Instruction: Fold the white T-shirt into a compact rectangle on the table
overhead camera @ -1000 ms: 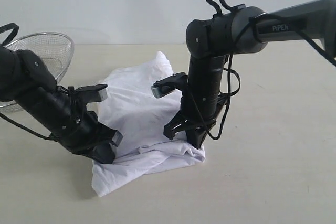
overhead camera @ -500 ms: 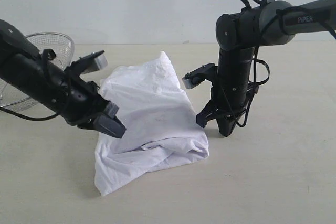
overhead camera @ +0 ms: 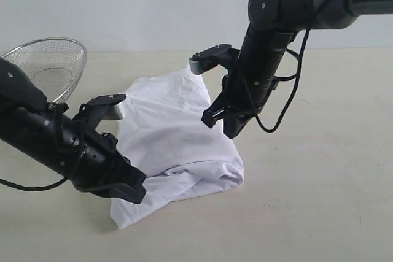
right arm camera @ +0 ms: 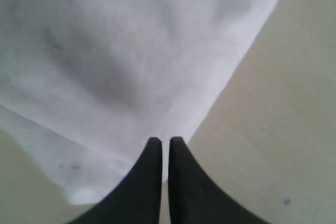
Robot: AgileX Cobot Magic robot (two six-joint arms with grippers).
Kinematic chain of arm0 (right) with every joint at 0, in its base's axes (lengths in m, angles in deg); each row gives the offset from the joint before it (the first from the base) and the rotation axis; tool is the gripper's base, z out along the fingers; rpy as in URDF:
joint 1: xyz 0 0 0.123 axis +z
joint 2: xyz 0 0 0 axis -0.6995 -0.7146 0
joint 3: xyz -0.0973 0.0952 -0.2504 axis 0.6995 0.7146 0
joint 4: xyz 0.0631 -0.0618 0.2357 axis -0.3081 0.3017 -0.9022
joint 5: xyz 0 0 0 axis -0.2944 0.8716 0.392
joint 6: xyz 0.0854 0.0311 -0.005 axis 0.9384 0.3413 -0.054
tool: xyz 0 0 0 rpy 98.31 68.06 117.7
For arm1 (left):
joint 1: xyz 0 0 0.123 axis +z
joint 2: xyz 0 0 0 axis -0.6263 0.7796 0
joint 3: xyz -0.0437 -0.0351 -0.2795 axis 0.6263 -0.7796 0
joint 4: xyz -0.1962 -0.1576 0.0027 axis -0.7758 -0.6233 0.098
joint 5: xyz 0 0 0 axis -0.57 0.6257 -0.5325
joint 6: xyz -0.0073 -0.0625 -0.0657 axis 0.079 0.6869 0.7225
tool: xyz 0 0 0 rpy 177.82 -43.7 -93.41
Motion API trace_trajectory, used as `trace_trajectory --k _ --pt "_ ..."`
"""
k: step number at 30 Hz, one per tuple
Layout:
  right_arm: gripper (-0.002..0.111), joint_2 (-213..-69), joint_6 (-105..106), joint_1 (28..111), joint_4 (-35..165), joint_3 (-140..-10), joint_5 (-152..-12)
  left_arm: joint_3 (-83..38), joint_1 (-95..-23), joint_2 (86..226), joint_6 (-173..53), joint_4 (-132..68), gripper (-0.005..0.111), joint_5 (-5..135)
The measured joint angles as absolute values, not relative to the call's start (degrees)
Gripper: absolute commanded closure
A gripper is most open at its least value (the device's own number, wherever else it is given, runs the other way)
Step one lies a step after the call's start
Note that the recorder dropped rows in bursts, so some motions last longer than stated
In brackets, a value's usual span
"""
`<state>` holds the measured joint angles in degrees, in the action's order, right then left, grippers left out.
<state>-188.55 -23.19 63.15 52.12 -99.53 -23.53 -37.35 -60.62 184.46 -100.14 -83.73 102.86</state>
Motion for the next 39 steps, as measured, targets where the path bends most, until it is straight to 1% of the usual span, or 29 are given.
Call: trace_trajectory --k 8,14,21,27,31,39 --pt "0.108 -191.61 -25.91 65.43 47.78 -99.53 -24.59 -37.35 -61.13 190.30 -98.97 -83.73 0.102 100.04" --pt "0.108 -193.34 -26.56 65.53 47.15 -99.53 -25.94 -37.35 -61.17 192.45 -97.30 -83.07 0.102 94.49" --pt "0.108 -195.59 -26.55 65.53 47.17 -100.03 -26.65 -37.00 -61.54 192.68 -85.78 -72.95 0.102 93.16" --pt "0.108 -195.56 -18.46 65.80 53.04 -100.43 -27.11 -36.89 -61.54 192.45 -82.67 -68.86 0.102 91.28" --pt "0.108 -195.56 -17.24 64.07 53.08 -100.43 -27.24 -36.89 -60.05 192.32 -82.18 -67.40 0.102 89.78" --pt "0.108 -195.70 -16.78 60.88 52.64 -100.43 -27.13 -36.63 -54.35 192.32 -82.06 -65.66 0.102 87.03"
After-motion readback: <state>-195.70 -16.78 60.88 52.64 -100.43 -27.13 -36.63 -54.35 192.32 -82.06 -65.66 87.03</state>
